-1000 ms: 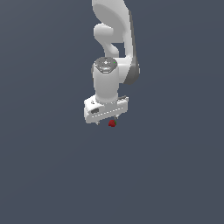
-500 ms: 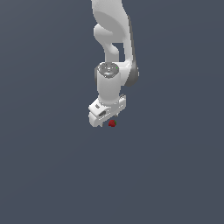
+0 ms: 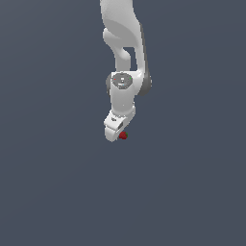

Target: Pick up the object and move it to a goal position.

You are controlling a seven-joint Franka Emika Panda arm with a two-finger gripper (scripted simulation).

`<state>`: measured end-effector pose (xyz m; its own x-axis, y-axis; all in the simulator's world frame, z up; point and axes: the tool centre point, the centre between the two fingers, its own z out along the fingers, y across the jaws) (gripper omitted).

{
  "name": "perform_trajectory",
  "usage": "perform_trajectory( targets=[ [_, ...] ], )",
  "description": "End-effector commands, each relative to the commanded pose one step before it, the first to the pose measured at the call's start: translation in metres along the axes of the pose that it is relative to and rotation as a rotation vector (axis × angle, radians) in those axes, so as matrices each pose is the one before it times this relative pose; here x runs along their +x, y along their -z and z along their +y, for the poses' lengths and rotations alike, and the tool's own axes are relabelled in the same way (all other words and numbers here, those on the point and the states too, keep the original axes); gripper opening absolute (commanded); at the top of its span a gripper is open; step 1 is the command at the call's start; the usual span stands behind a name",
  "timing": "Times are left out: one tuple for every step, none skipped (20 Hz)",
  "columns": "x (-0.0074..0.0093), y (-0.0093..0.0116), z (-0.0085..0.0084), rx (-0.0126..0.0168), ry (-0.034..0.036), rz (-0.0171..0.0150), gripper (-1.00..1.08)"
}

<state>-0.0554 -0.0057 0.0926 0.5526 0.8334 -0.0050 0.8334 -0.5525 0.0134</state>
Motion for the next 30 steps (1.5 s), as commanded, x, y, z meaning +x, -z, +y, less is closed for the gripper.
perform_trajectory(
  targets=[
    [-0.00062, -0.00524, -0.00582, 0.00308, 0.06946, 0.00114, 1.00],
    [-0.00008, -0.00181, -0.00206, 0.00116, 0.02375, 0.00046, 1.00],
    [-0.00003, -0.00168, -0.00194, 0.00108, 0.02223, 0.00049, 1.00],
    [0.00002, -0.00155, -0.00182, 0.00100, 0.02071, 0.00050, 1.00],
    [0.00006, -0.00143, -0.00169, 0.00093, 0.01918, 0.00051, 1.00],
    [0.00008, -0.00130, -0.00156, 0.00085, 0.01765, 0.00050, 1.00],
    [0.00010, -0.00118, -0.00143, 0.00077, 0.01612, 0.00049, 1.00],
    [0.00012, -0.00107, -0.00129, 0.00069, 0.01459, 0.00047, 1.00],
    [0.00013, -0.00095, -0.00116, 0.00062, 0.01306, 0.00044, 1.00],
    [0.00012, -0.00083, -0.00102, 0.00054, 0.01151, 0.00040, 1.00],
    [0.00012, -0.00072, -0.00089, 0.00047, 0.00999, 0.00036, 1.00],
    [0.00011, -0.00061, -0.00075, 0.00039, 0.00846, 0.00031, 1.00],
    [0.00009, -0.00050, -0.00061, 0.00032, 0.00691, 0.00026, 1.00],
    [0.00007, -0.00038, -0.00048, 0.00025, 0.00536, 0.00021, 1.00],
    [0.00007, -0.00027, -0.00035, 0.00018, 0.00387, 0.00015, 1.00],
    [0.00003, -0.00016, -0.00020, 0.00010, 0.00229, 0.00009, 1.00],
    [0.00005, -0.00006, -0.00008, 0.00004, 0.00084, 0.00003, 1.00],
    [-0.00011, 0.00023, 0.00034, 0.00006, -0.00495, -0.00025, 1.00],
    [-0.00002, -0.00029, -0.00001, 0.00000, 0.00000, 0.00000, 1.00],
    [-0.00006, -0.00088, -0.00002, 0.00000, 0.00000, 0.00000, 1.00],
    [-0.00010, -0.00147, -0.00004, 0.00000, 0.00000, 0.00000, 1.00],
    [0.00011, -0.00206, -0.00013, 0.00002, 0.00049, -0.00001, 1.00],
    [0.00007, -0.00264, -0.00015, 0.00003, 0.00049, 0.00000, 1.00],
    [-0.00022, -0.00319, -0.00008, 0.00000, 0.00000, 0.00000, 1.00],
    [0.00018, -0.00377, -0.00024, 0.00005, 0.00084, 0.00002, 1.00],
    [-0.00003, -0.00431, -0.00018, 0.00003, 0.00049, 0.00002, 1.00],
    [-0.00006, -0.00484, -0.00017, 0.00003, 0.00049, 0.00002, 1.00],
    [0.00004, -0.00520, -0.00018, 0.00003, 0.00069, 0.00003, 1.00],
    [-0.00002, -0.00472, -0.00010, 0.00001, 0.00049, 0.00001, 1.00],
    [0.00004, -0.00410, -0.00005, -0.00001, 0.00049, 0.00000, 1.00]
  ],
)
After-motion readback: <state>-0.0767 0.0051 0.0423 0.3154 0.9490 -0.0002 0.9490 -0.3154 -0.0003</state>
